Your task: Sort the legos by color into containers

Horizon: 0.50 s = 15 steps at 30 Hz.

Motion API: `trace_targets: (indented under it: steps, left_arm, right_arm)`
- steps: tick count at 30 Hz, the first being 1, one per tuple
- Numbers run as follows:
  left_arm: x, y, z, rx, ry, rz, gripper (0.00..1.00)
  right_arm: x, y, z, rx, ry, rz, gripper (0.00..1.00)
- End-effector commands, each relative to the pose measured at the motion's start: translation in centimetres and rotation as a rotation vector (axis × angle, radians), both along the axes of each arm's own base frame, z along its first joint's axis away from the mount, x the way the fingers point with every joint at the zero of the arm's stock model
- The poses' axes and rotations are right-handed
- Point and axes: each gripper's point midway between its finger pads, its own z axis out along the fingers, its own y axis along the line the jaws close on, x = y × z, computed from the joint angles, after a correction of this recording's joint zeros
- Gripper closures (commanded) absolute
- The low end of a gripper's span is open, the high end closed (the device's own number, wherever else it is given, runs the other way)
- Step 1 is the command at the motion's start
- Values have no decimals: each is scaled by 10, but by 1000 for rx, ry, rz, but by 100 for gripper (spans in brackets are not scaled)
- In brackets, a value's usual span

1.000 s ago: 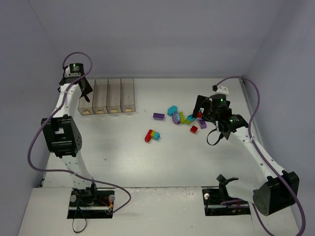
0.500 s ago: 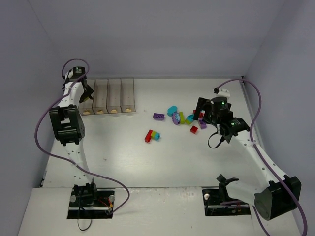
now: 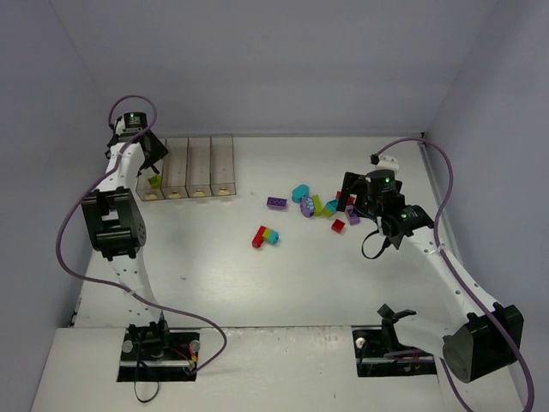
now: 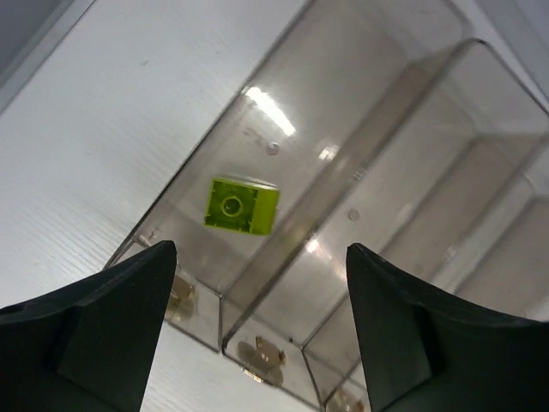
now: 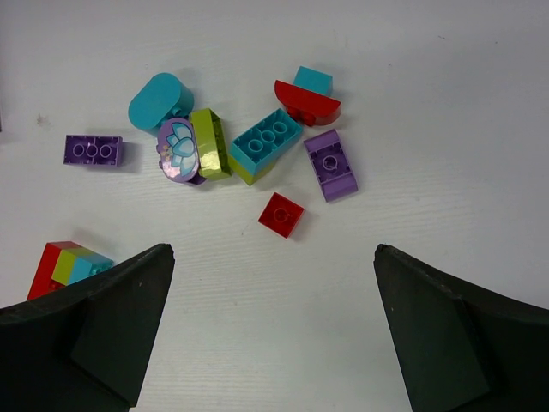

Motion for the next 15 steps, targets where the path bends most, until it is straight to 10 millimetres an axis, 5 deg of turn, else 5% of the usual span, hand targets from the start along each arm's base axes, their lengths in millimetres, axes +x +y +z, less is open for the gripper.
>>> trace_targets:
  steps: [1,2,3,5,10,11,15]
  left_arm:
    - [14,-41,102,123,-238,-269,27]
    - [12,-52,116,201,-247,-383,27]
    - [13,-89,121,234,-262,-505,27]
    - [10,-129,126,304,-285,-704,27]
    - [-16,-250,101,486,-250,-1328,25]
    - [-26,-267,86,451,-225,-1421,25]
    - [-44,-326,76,421,-253,-1649,25]
  right_arm:
    - [14,-2,17,-13,-63,-15,0]
    - [14,-3,16,-18,-62,-14,0]
    - [14,-3,17,-26,-66,-8,0]
    - [13,-5,17,-35,-69,-6,0]
    - [10,-7,26,-45,-99,8,0]
    - [9,-6,27,-43,-102,14,0]
    - [3,-4,34,-29,-124,33,0]
